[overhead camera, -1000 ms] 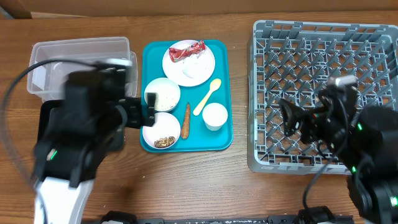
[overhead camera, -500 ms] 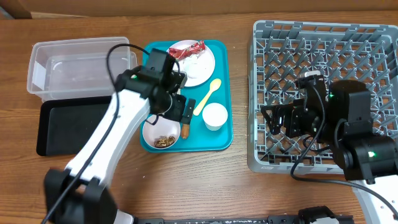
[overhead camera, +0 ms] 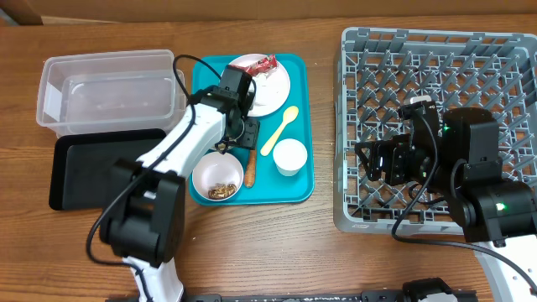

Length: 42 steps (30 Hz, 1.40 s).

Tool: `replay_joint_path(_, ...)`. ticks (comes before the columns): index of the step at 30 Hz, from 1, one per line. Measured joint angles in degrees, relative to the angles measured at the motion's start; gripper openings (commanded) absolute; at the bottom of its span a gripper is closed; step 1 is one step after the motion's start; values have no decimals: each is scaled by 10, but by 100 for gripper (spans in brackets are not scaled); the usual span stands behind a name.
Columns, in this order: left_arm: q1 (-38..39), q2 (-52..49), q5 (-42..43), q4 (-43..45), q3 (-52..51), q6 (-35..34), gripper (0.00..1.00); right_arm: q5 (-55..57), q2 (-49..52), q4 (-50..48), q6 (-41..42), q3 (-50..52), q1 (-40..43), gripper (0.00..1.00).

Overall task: Sort waste into correct bins and load items into the dishwasher
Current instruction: 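Reach the left gripper to the white rice bowl and grasp its rim, then lift the rice bowl with the left gripper over the black tray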

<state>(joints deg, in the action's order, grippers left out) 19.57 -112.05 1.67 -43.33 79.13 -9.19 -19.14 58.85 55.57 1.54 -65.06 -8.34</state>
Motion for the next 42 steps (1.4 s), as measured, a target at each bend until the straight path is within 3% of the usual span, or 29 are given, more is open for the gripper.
replay_joint_path(8,0,-21,-13,9,0,-16,29,0,0,-1,0,0,0,86)
replay_joint_path(12,0,-21,-15,9,8,-18,22,0,0,-4,0,0,0,84)
replay_joint_path(16,0,-21,-15,8,32,-24,4,0,0,-4,0,0,0,82)
replay_joint_path(28,0,-21,-26,-20,49,-26,4,0,0,-2,0,0,0,81)
replay_joint_path(32,0,-21,-22,-113,103,-27,4,0,0,-2,0,0,0,81)
replay_joint_path(42,0,-24,3,-316,351,-29,4,0,0,-2,0,0,0,81)
